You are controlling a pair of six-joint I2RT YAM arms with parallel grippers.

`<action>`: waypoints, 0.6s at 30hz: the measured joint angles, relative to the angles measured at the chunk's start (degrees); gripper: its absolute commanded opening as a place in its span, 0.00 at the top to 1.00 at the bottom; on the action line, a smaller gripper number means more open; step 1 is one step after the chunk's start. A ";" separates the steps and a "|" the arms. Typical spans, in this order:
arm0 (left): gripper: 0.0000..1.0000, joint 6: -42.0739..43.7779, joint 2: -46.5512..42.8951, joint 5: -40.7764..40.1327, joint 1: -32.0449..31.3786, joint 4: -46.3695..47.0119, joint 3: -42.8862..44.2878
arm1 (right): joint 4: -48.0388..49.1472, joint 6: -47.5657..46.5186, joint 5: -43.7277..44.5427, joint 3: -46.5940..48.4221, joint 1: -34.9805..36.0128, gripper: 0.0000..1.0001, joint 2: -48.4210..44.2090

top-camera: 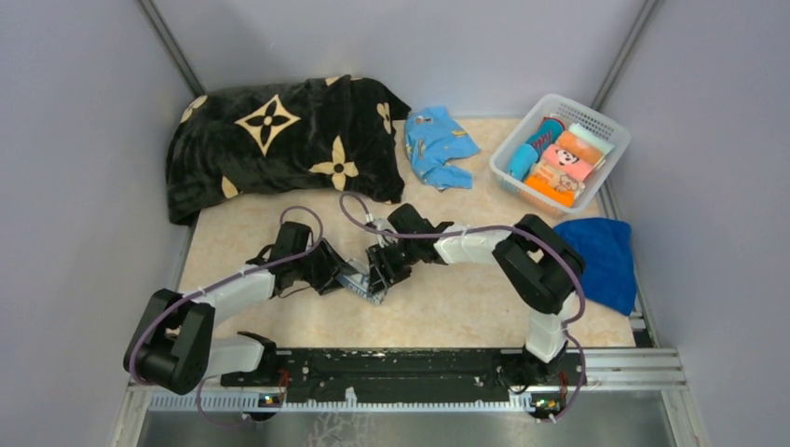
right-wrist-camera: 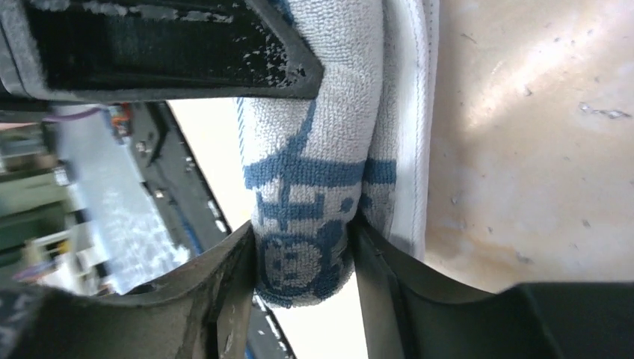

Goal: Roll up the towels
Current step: Roll the towel at the center of the board.

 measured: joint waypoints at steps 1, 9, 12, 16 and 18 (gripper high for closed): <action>0.42 -0.02 0.13 0.07 0.00 0.13 0.02 | -1.73 -1.14 3.19 0.02 0.74 0.48 -1.42; 0.41 0.02 0.57 0.07 0.00 -0.33 0.55 | -12.37 -11.89 31.41 2.67 11.78 0.44 -9.77; 0.41 0.02 0.61 0.07 0.00 -0.48 0.61 | -13.70 -15.41 39.65 2.69 15.98 0.42 -12.35; 0.41 0.02 0.63 0.07 0.00 -0.48 0.63 | -13.33 -20.35 48.65 2.71 20.70 0.39 -13.86; 0.41 0.02 0.72 0.09 0.00 -0.55 0.70 | -13.00 -22.71 52.06 2.71 22.58 0.38 -13.84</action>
